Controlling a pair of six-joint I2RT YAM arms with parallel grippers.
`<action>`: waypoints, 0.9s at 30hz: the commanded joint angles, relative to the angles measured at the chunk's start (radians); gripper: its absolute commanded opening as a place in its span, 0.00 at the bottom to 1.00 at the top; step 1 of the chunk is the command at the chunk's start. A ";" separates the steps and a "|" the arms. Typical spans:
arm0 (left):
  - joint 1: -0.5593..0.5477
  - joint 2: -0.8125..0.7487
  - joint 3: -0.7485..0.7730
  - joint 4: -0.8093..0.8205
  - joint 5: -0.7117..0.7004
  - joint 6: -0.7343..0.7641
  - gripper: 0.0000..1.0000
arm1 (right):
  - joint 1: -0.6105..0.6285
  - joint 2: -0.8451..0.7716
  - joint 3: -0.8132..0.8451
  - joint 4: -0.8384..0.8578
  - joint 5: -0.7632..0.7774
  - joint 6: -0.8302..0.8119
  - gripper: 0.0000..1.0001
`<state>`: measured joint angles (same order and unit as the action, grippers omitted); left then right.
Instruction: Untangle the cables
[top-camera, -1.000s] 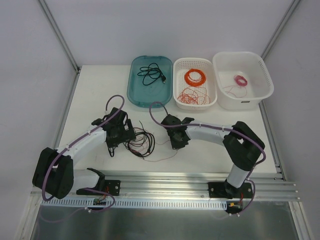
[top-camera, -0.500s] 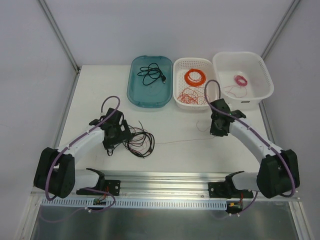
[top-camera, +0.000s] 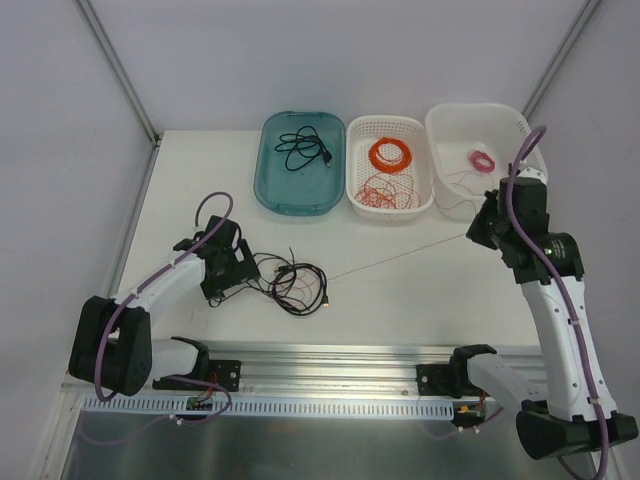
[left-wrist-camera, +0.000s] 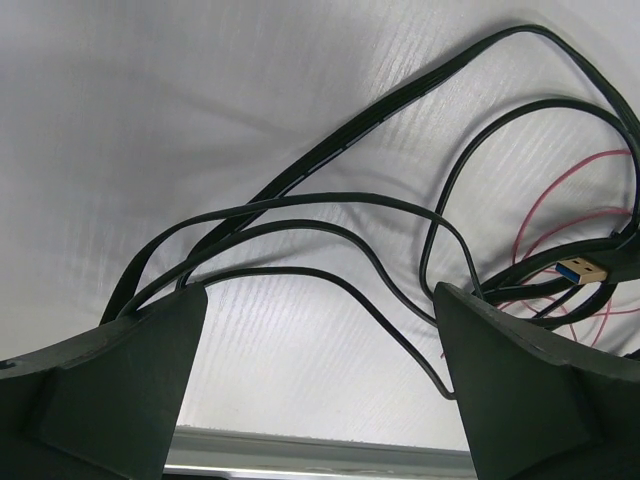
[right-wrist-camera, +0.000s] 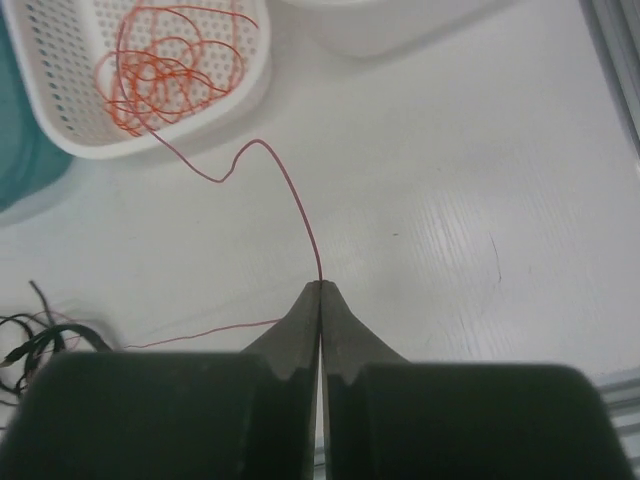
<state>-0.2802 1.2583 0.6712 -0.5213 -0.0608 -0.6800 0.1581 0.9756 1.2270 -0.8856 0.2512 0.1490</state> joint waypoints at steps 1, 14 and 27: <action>0.012 -0.019 -0.012 -0.008 0.004 0.013 0.99 | -0.003 -0.038 0.123 -0.039 -0.111 -0.037 0.01; 0.038 -0.033 0.005 -0.009 0.003 0.010 0.99 | -0.003 0.061 0.689 -0.030 -0.475 -0.097 0.01; 0.125 -0.094 0.014 -0.034 -0.004 0.028 0.99 | -0.005 0.068 0.789 0.073 -0.472 -0.065 0.01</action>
<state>-0.1707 1.1984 0.6712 -0.5274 -0.0578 -0.6785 0.1574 1.0519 2.0686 -0.8665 -0.1799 0.0666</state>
